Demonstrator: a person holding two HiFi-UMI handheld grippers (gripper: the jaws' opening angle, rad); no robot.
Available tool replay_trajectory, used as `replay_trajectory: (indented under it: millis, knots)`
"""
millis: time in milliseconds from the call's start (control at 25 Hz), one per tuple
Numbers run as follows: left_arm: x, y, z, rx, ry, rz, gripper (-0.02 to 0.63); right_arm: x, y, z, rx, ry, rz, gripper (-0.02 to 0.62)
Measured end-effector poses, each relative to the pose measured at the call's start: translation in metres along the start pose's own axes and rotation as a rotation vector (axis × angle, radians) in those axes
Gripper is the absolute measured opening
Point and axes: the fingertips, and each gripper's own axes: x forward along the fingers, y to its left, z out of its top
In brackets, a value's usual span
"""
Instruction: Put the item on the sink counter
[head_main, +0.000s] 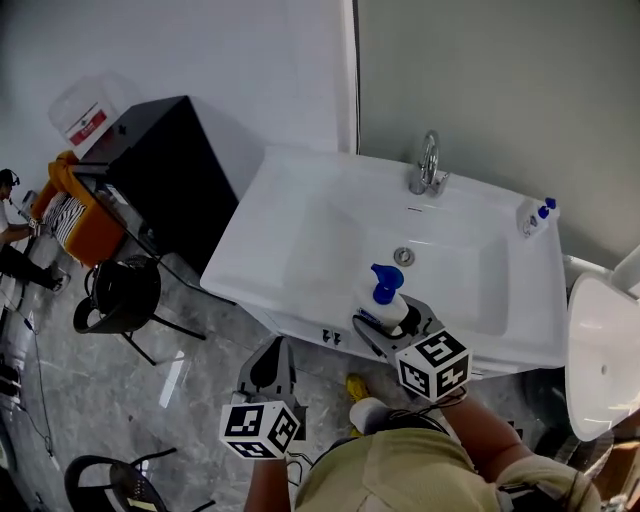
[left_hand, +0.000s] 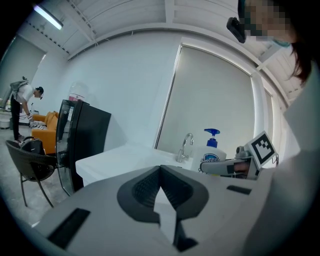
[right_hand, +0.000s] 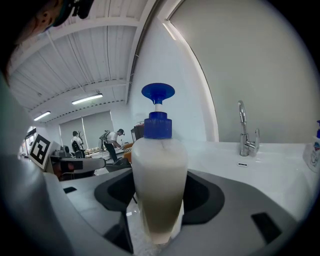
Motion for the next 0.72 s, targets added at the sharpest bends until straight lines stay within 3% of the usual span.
replay_trajectory:
  millis: [720]
  knots:
    - [0.071,0.052,0.026,-0.011,-0.002,0.090,0.035,0.110,-0.024,0.035,-0.057,0.054,0.113,0.278]
